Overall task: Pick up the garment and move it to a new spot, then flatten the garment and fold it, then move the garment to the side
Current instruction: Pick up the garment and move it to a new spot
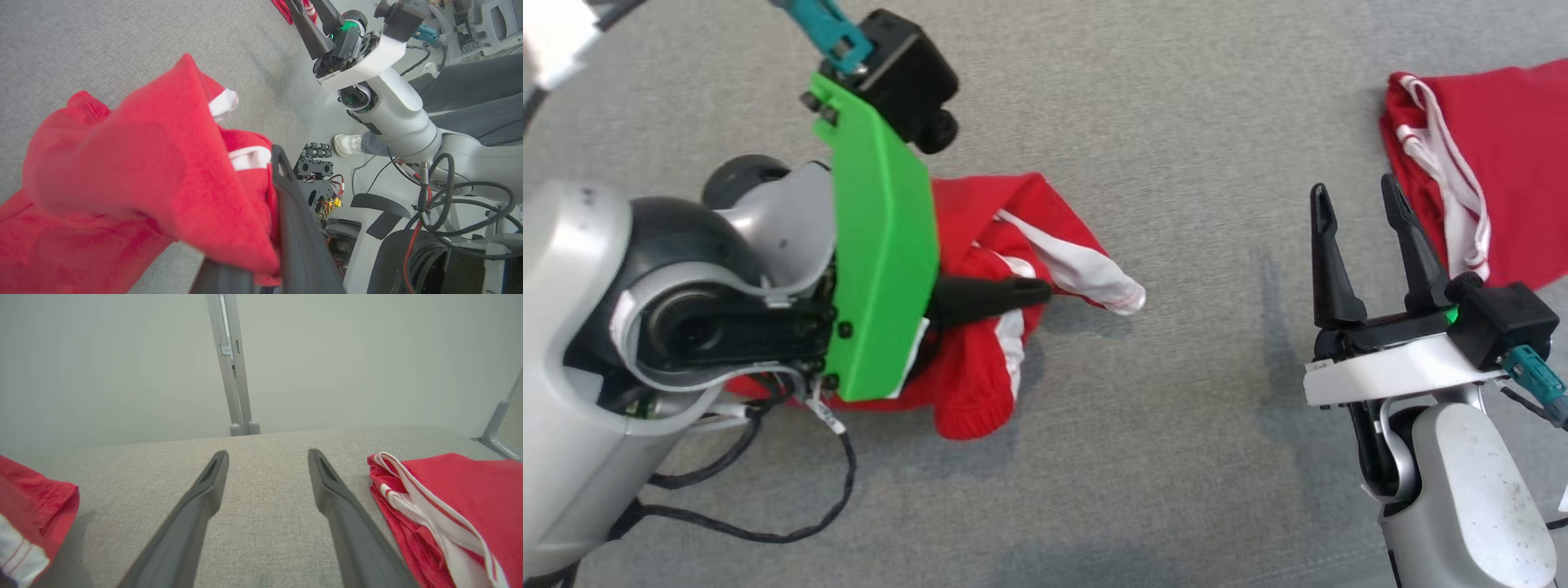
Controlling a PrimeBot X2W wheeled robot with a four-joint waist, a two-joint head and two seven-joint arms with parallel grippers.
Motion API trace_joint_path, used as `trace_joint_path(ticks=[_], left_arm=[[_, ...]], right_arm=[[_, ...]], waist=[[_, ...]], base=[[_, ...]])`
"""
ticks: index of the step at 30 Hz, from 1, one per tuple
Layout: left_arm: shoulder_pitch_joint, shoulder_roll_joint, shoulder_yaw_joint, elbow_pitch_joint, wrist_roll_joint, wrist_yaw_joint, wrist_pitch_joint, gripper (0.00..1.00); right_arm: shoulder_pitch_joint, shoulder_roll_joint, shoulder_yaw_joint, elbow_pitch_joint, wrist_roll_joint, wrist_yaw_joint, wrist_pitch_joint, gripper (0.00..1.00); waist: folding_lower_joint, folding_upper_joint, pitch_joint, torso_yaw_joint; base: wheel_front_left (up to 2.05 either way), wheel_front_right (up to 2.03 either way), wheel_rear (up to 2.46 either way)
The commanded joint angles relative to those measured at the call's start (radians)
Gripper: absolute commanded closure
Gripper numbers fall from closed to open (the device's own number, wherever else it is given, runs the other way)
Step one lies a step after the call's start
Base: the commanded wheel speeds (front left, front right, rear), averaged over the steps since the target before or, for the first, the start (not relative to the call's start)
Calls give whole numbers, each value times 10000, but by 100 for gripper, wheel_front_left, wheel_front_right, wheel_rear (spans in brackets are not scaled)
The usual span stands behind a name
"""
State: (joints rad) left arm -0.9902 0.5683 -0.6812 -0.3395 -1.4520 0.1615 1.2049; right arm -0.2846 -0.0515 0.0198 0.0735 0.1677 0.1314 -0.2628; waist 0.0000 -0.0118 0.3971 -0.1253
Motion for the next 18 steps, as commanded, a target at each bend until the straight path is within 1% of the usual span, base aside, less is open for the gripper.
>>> trace_joint_path(ticks=[1, 4, 7, 9, 11, 13, 18], left_arm=[[-221, -219, -139, 33, -176, 120, 120, 100], [-404, -765, -391, 131, -405, 459, 362, 100], [-455, -1351, -365, 346, -851, 997, 394, 100], [-386, -1562, -341, 623, -951, 1301, 331, 100], [-251, -1408, -377, 1010, -817, 1397, 295, 100], [-3, -1087, -431, 1432, -625, 1352, 285, 100], [614, 14, -462, 2543, -83, 958, 83, 100]], right_arm=[[168, 10, 0, 29, 88, -13, -27, 0], [268, 13, -22, 56, 242, -13, -27, 0], [395, 10, -61, 83, 379, -13, -27, 0], [432, 10, -101, 82, 447, -13, -27, 0], [433, 17, -7, 72, 516, -9, -27, 0], [414, 8, 83, 62, 582, -9, -27, 0], [434, 10, 235, 70, 699, -9, -27, 0]], waist=[[0, 118, -233, -1200], [0, 118, -241, -1595], [0, 118, -263, -1890], [0, 118, -262, -2014], [0, 118, -221, -2146], [0, 118, -181, -2264], [0, 118, -119, -2390]], base=[[0, 0, 0], [0, 0, 0], [0, 0, 0], [0, 0, 0], [0, 0, 0], [0, 0, 0], [0, 0, 0]])
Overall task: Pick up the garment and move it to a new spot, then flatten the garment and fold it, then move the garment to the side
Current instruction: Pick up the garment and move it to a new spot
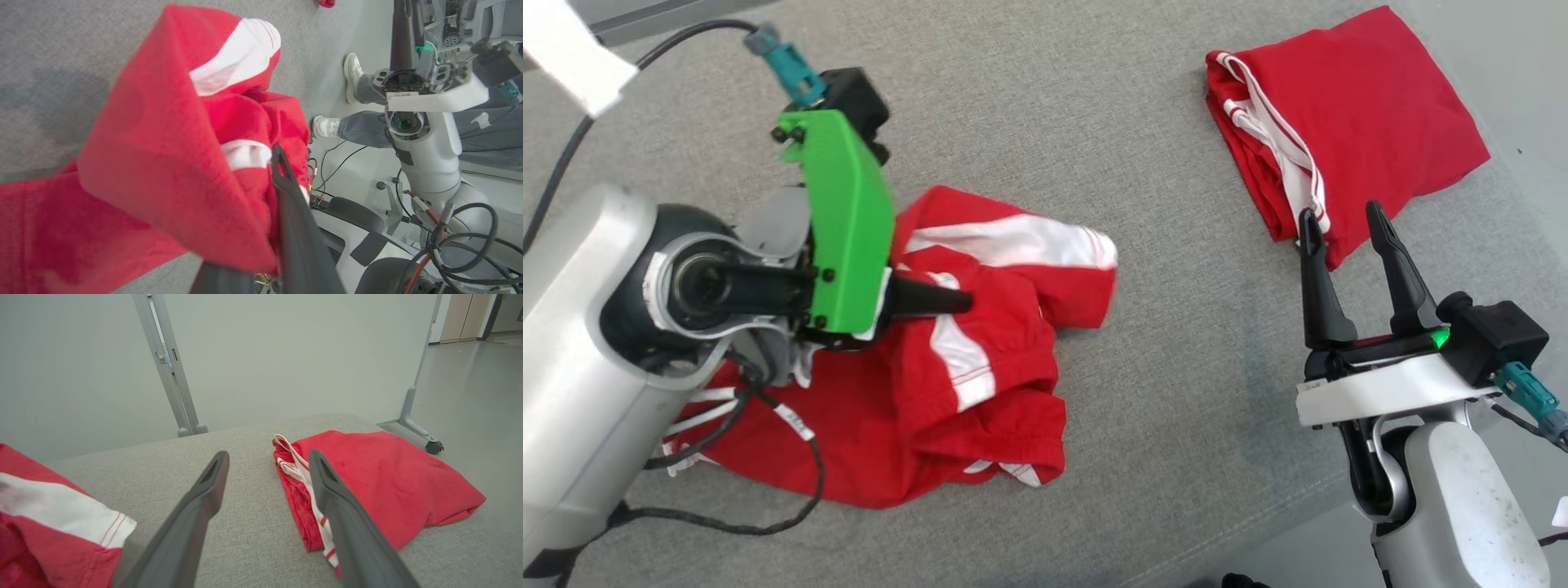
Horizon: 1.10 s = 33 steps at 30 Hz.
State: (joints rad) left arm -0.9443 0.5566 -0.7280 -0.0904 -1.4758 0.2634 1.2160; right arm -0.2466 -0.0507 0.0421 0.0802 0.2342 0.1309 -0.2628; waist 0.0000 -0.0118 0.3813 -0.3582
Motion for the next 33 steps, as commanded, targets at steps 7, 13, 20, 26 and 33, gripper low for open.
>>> trace_joint_path(ticks=[7, 13, 20, 26, 33], left_arm=[[1018, 771, 120, 517, 40, -578, -346, 100], [1578, 588, 246, 375, -16, -1028, -882, 0], [1814, 97, 370, 611, 667, -1717, -2276, 0], [2315, -24, 355, 417, 1619, -2389, -3747, 0], [3415, 315, 516, 575, 3721, -2555, -6582, 0]], right_arm=[[158, 2, -8, 66, -220, -3, -27, 0], [126, -1, 19, 143, -564, -3, -27, 0], [225, -8, 48, 228, -957, -3, -27, 0], [504, -3, -149, 202, -1345, -3, -27, 0], [921, -12, -584, 114, -1767, -3, -27, 0]], waist=[[0, 118, -21, 182], [0, 118, -255, 719], [0, 118, -736, 1277], [0, 118, -1195, 1739], [0, 118, -1786, 2428]], base=[[0, 0, 0], [0, 0, 0], [0, 0, 0], [0, 0, 0], [0, 0, 0]])
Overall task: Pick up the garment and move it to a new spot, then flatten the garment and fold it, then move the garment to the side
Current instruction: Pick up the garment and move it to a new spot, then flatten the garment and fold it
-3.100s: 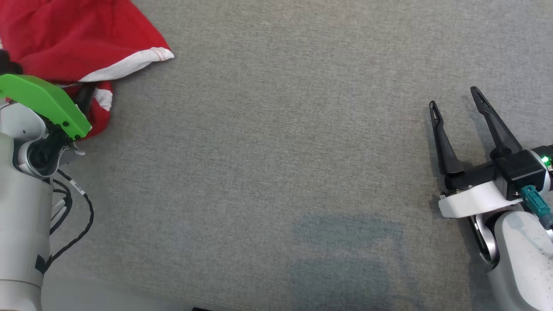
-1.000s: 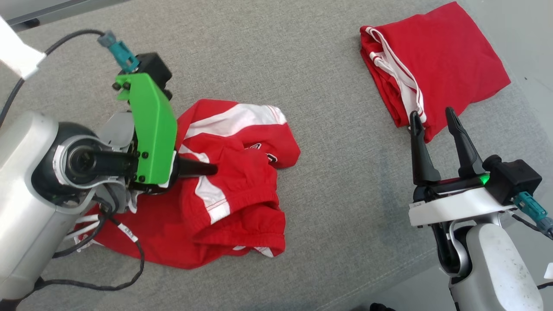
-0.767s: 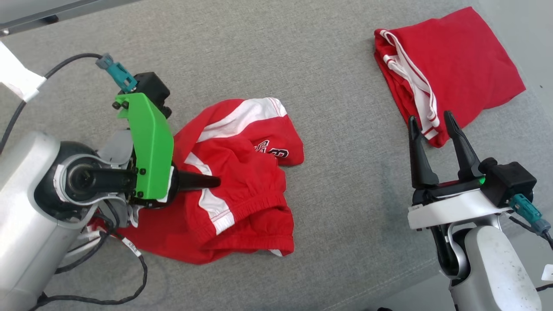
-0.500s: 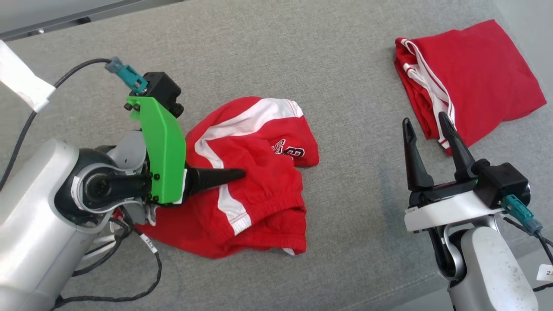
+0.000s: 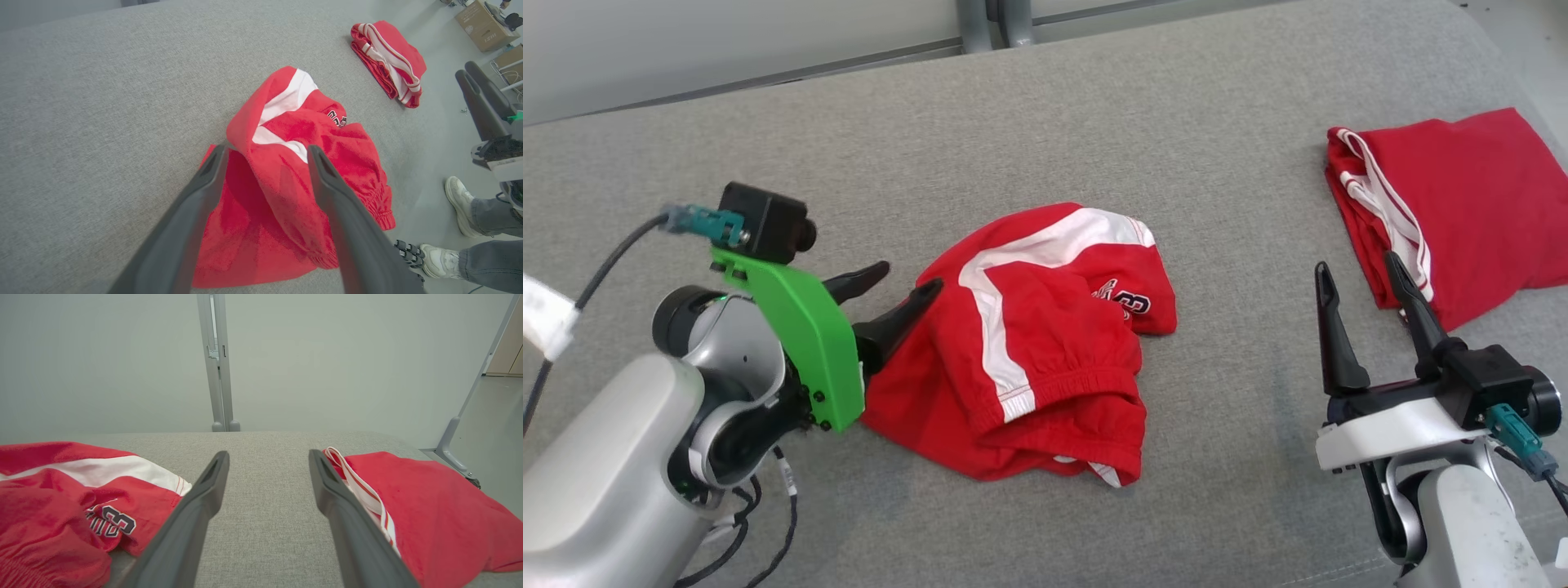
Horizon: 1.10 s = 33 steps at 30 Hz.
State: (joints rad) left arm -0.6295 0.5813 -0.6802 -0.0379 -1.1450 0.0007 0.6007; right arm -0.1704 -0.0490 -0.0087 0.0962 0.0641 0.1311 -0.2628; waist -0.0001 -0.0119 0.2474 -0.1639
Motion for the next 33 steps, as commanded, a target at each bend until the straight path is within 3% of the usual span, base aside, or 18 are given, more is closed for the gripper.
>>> trace_joint_path(ticks=[1, 8, 21, 27, 33], left_arm=[[437, 107, 46, 131, 864, 182, -942, 0], [1898, -344, 33, 462, 2619, 1042, -3966, 0], [4159, -754, 834, 1679, 3436, 1896, -8118, 0], [5451, -1056, 2218, 1957, 3966, 2294, -8673, 0], [6517, -1751, 3508, 1536, 5115, 1863, -8663, 0]], right_arm=[[215, -27, -134, -82, -132, -5, -27, 0], [770, -33, -700, -327, -536, -5, -27, 0], [1407, -93, -1045, -493, -782, -5, -27, 0], [1656, -103, -967, -290, -792, -5, -27, 0], [1922, -99, -997, -113, -748, -5, -27, 0]], waist=[[1, 119, -519, 587], [1, 119, -1041, 1411], [1, 119, -1560, 1995], [1, 119, -1859, 2043], [1, 119, -2122, 2070]], base=[[0, 0, 0], [0, 0, 0], [0, 0, 0], [0, 0, 0], [0, 0, 0]])
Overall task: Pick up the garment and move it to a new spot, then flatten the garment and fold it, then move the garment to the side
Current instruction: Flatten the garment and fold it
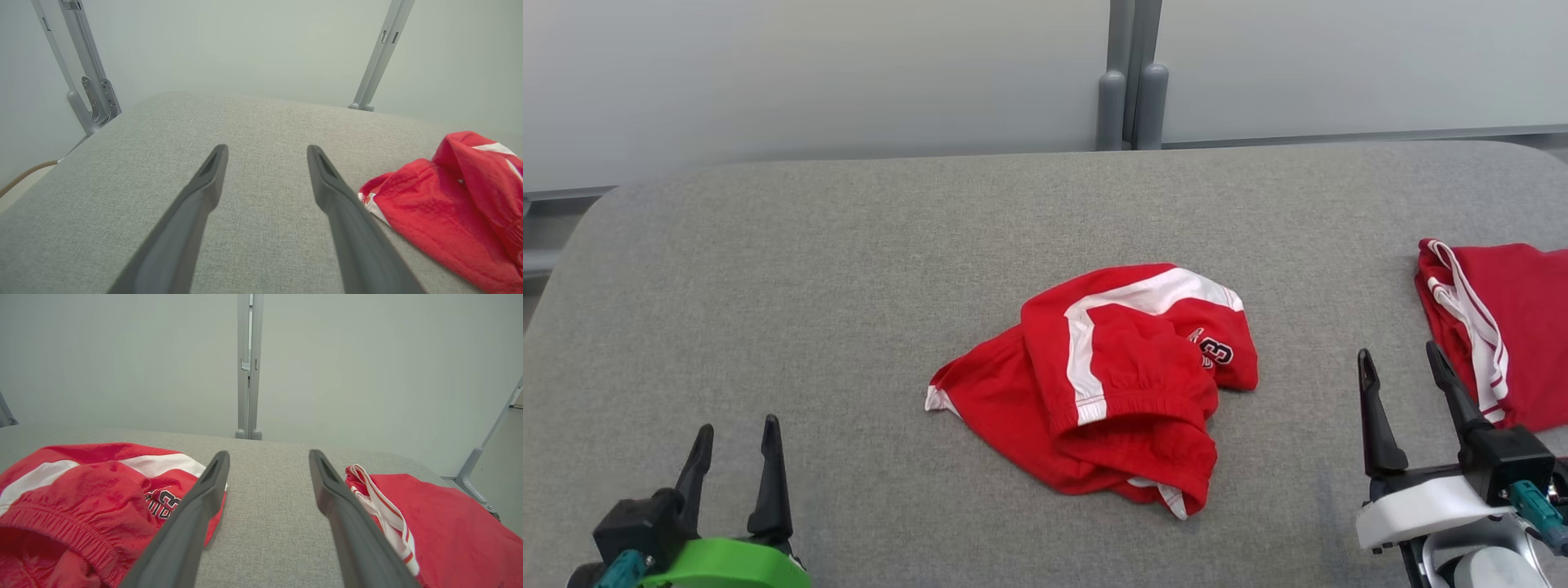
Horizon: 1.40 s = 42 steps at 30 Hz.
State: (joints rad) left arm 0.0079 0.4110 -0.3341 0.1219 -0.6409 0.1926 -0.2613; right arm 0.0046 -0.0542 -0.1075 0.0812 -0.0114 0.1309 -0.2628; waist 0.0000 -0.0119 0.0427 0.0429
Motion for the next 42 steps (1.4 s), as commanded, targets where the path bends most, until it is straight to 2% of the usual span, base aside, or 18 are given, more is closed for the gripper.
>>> trace_joint_path(ticks=[1, 6, 12, 18, 30, 39, 42], left_arm=[[267, -171, 224, -148, 248, -156, -44, 0], [922, -723, 942, -333, 1029, -794, -45, 0], [1297, -1068, 1499, 40, 1573, -1688, -46, 0], [1444, -1417, 2035, 352, 2003, -2275, -46, 0], [1330, -2035, 2819, 654, 2617, -2869, -45, 0], [1242, -2379, 3126, 619, 3108, -3051, -46, 0], [1139, -2619, 2983, 695, 2803, -3068, 142, 0]], right_arm=[[215, -43, -15, 79, 29, -3, -27, 0], [481, -16, -76, 366, 136, -3, -27, 0], [719, 6, -204, 719, 198, -3, -27, 0], [840, 18, -216, 941, 188, -3, -27, 0], [881, 24, -145, 1068, 200, -3, -27, 0], [699, 27, 4, 1139, 155, -3, -27, 0], [428, 29, 174, 1344, 369, -3, -27, 0]], waist=[[0, 119, -120, -2], [0, 119, -323, -50], [0, 119, -452, -106], [0, 119, -560, -161], [0, 119, -567, -199], [0, 119, -445, -235], [0, 119, -286, -251]], base=[[0, 0, 0], [0, 0, 0], [0, 0, 0], [0, 0, 0], [0, 0, 0], [0, 0, 0], [0, 0, 0]])
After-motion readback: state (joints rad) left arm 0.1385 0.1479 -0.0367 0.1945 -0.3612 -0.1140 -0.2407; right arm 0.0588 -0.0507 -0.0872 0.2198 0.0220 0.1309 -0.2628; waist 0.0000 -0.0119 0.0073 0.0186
